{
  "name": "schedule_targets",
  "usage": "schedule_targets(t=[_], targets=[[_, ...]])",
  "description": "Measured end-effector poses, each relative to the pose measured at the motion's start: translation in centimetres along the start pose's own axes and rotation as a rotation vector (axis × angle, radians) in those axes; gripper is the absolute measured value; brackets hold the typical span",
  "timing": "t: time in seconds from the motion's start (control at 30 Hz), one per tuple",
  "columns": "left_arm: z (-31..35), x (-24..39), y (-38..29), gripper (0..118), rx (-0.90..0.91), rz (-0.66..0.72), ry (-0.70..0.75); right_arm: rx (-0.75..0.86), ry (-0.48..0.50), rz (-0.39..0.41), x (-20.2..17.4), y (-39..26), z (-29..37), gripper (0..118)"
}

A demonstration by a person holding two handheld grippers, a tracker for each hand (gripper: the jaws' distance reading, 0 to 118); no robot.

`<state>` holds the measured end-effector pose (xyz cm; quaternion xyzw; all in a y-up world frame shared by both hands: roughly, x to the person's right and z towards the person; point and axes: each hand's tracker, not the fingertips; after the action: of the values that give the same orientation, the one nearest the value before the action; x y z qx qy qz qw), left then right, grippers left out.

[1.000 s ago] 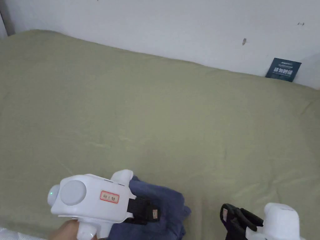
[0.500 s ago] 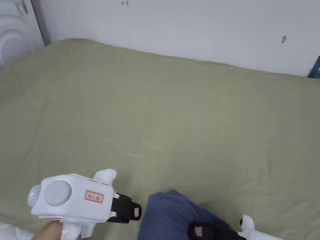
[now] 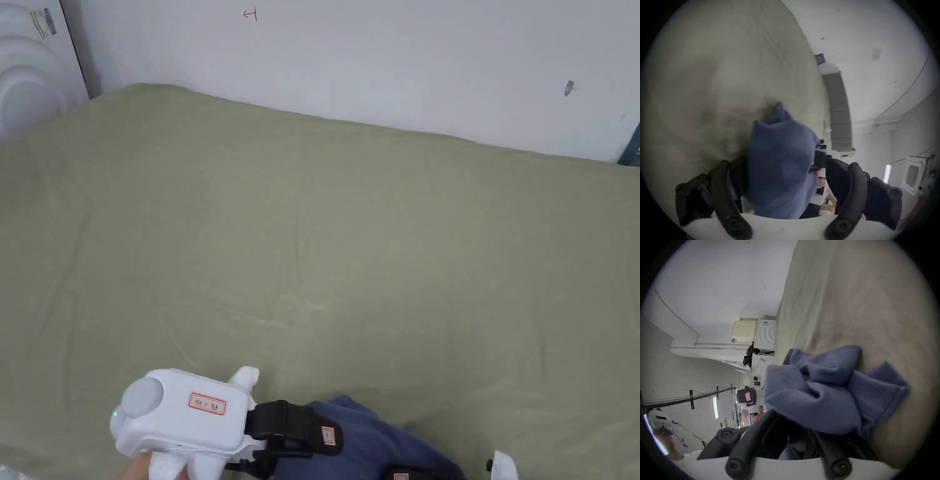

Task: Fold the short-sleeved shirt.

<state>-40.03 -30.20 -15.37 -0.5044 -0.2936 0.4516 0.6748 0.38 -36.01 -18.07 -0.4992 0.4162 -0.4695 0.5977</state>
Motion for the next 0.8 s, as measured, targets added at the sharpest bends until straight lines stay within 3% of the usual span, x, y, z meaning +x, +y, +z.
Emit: schedule_targets(t=[0.1,0.13,0.17,0.23,0.3,0.4,0.47,0.63,0.73,0.8], targets=[[-1.6,0.7,-0.6,67,0.032,0.018,0.007,0.001,-0.008,-0.005,-0.8,-0.3,-0.1,0],[-1.8,0.6,-0.7,55,0.056,0.009,0.100,0.004,-0.024,-0.003,-1.2,-0.4,-0.1,0],[-1.7,0.6,-0.8,35,0.060,0.002,0.156,0.006,-0.059,0.008,-1.8,-0.5,-0.1,0],[-0.6,0.3,-0.5,35,0.041,0.016,0.072,0.007,-0.121,0.073,-3.1,-0.3,0.2,0],[0.7,1.8,-0.4,35,0.030,-0.080,0.151,0.015,-0.134,0.157,-5.1,-0.7,0.8,0],[6.0,0.4,1.8,35,0.070,-0.042,0.149,0.028,-0.113,0.219,-7.8,-0.9,1.8,0],[10.9,0.8,3.4,35,0.129,-0.071,0.223,0.044,-0.114,0.269,-9.6,-1.2,2.2,0],[24.6,-0.3,9.2,35,0.235,-0.084,0.439,0.101,-0.125,0.363,-11.8,-1.2,2.6,0],[31.0,-2.3,13.4,35,0.278,-0.088,0.587,0.155,-0.134,0.369,-12.7,-0.9,2.6,0],[34.0,-3.9,15.5,35,0.293,-0.063,0.579,0.183,-0.147,0.367,-12.9,-0.6,2.4,0]])
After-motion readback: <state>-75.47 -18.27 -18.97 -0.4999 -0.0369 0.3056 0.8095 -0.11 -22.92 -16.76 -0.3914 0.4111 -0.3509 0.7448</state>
